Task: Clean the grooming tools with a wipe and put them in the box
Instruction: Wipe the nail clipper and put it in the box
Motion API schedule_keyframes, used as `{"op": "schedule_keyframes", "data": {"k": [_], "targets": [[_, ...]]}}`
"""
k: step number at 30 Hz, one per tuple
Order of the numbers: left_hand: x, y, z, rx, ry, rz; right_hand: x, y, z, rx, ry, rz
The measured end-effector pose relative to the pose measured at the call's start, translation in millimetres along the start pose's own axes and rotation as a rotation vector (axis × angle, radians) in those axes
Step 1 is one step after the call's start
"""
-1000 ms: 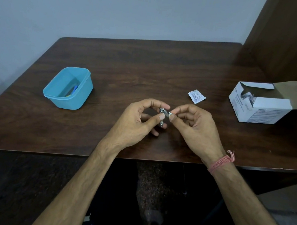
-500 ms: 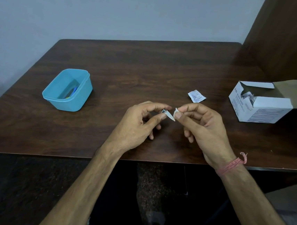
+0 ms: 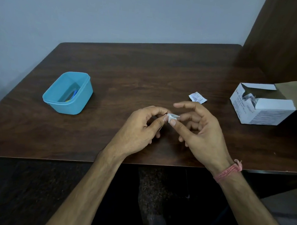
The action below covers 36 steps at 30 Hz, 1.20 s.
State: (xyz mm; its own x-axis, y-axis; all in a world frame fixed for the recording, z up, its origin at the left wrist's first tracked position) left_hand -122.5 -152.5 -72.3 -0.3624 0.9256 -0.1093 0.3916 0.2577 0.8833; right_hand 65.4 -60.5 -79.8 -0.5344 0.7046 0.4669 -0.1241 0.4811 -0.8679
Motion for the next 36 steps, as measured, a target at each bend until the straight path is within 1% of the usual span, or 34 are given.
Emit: {"op": "schedule_keyframes", "data": {"k": [4, 9, 12, 17, 20, 25, 29, 33, 36], "targets": [[1.1, -0.8, 0.2, -0.011, -0.013, 0.017, -0.8, 3.2, 0.6, -0.09, 0.016, -0.031], [1.4, -2.4, -0.1, -0.01, -0.025, 0.032, -3.3, 2.2, -0.2, -0.114, 0.002, -0.03], [1.4, -2.4, 0.1, -0.01, -0.034, 0.026, -4.2, 2.8, 0.7, -0.129, 0.028, 0.001], [-0.1, -1.1, 1.2, 0.006, -0.034, 0.018, -4.2, -0.4, 4.2, -0.147, 0.039, -0.019], [-0.7, -0.9, 3.3, -0.002, -0.037, 0.005, -3.9, 0.4, 4.4, -0.154, 0.082, -0.008], [-0.5, 0.2, 2.6, -0.029, -0.039, -0.01, -2.0, 2.1, 0.2, -0.136, 0.147, 0.047], [-0.3, -0.3, 1.0, -0.057, -0.053, -0.011, -0.5, 4.9, -0.3, -0.069, 0.195, 0.086], [1.0, -1.1, 1.3, -0.06, -0.059, -0.009, 0.4, 5.3, -1.1, -0.023, 0.191, 0.078], [0.4, -0.4, 1.6, -0.069, -0.075, -0.002, 0.4, 4.7, -1.3, -0.004, 0.219, 0.077]]}}
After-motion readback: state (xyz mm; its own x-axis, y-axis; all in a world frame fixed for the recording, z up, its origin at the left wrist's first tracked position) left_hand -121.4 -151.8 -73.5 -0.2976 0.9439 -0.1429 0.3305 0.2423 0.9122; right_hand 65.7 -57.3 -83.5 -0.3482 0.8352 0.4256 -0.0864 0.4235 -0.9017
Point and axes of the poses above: each hand's wrist, its own x-axis towards the middle knuckle, its own z-axis out of the palm, y = z × x, the point moved 1 cm from there along x, towards the middle knuckle, and after that the axes turned 15 degrees about -z, right-handed, at the moved point
